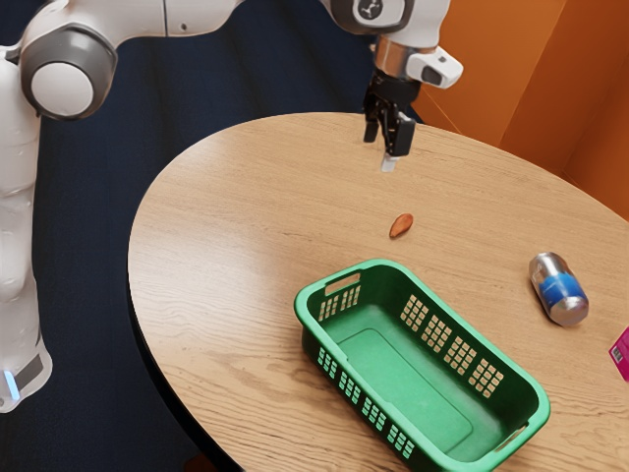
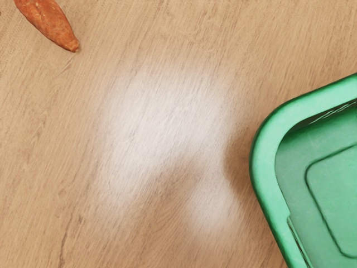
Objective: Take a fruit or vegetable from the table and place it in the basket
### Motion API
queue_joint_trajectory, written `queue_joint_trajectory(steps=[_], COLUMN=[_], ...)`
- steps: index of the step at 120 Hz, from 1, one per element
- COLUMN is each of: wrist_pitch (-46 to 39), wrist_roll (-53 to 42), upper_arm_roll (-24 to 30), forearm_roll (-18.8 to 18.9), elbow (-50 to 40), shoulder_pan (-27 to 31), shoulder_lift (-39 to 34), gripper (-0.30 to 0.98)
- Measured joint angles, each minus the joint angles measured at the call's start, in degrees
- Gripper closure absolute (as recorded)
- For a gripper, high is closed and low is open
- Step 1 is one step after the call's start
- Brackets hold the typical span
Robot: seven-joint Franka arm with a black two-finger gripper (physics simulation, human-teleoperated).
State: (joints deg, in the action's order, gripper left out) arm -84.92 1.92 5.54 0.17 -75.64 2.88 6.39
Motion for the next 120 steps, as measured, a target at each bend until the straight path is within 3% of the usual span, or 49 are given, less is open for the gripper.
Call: queue_joint_trajectory(steps=[57, 75, 120], wrist_pitch=[-2.3, -3.9, -7.7], wrist_roll=[4.3, 8.8, 16.3], upper_arm_roll=[-1.1, -3.0, -4.9], forearm_roll=[-0.3, -1.2, -1.3], elbow=[3.5, 3.9, 3.9], shoulder_pan=[0.1, 9.1, 15.4], shoulder_lift=[0.6, 3.8, 10.8], gripper=[0.00, 0.00, 0.00])
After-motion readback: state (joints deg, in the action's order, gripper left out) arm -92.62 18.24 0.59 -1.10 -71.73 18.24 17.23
